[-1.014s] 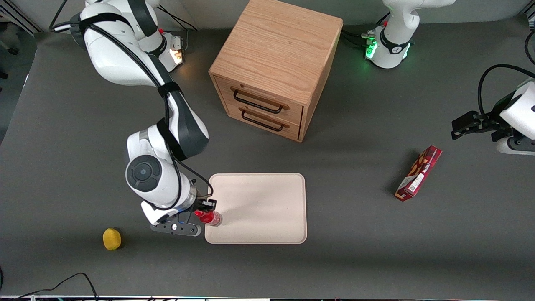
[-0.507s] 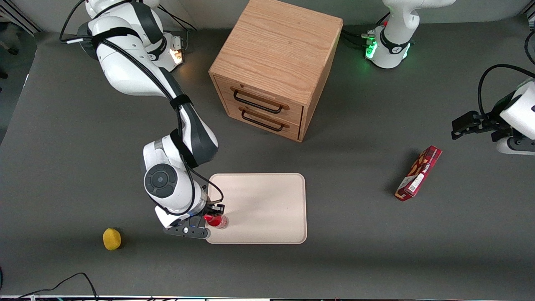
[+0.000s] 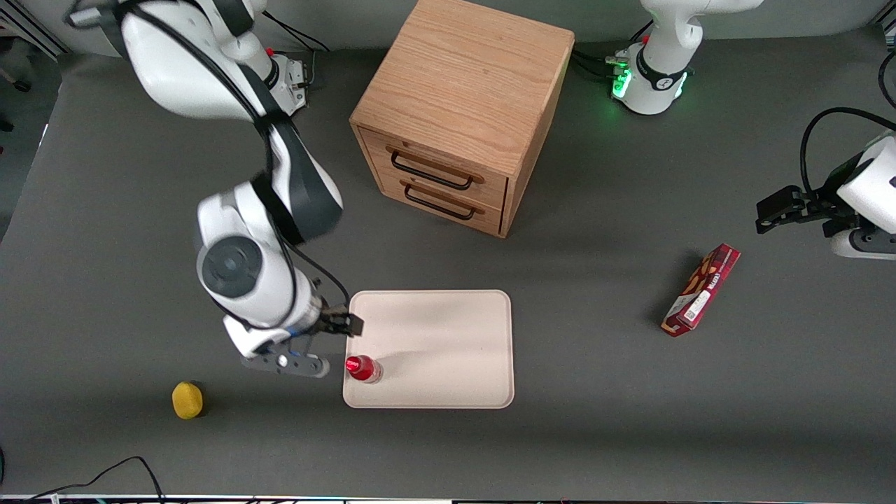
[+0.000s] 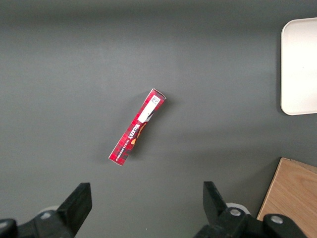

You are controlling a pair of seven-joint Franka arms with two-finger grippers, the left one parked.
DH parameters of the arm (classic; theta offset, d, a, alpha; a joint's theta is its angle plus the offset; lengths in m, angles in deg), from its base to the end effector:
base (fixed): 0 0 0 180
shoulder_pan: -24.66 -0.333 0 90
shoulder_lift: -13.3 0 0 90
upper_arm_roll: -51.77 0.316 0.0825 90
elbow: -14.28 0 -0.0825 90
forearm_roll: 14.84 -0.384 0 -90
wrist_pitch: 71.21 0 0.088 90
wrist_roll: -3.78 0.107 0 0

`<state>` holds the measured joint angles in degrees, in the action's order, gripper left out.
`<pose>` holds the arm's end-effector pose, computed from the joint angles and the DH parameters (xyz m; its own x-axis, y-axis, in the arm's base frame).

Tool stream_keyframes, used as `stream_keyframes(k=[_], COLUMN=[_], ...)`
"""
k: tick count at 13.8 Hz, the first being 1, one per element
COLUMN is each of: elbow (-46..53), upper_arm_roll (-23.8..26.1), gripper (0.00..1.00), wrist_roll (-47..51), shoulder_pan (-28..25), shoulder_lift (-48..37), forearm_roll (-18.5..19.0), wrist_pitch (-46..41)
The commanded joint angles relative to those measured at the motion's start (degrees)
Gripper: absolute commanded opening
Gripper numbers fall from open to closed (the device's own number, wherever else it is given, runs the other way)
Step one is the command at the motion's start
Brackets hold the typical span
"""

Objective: Place coke bottle on tray
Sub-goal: 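Lower the bottle onto the tray and open the right gripper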

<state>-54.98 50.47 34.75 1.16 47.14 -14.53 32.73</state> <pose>0.6715 0.2780 0.4372 0.9889 -0.1472 0.0219 -0.1474 -0.9890 0.0078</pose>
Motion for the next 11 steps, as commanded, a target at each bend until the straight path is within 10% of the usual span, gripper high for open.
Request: stream_keyframes(k=[1,6,11], elbow=[-29.64,-37.61,-36.47], upper_arm_roll=[0.25,2.27,5.53], gripper=[1.00,1.00,1.00], wrist_roll=[-3.62,-19.62,-20.79], shoulder_pan=[2.04,16.07,22.35], shoulder_lift=[-26.29,-45.77,-46.49], forearm_roll=[0.22,-3.55,-4.71], wrist_pitch=[2.58,-8.21,-9.63])
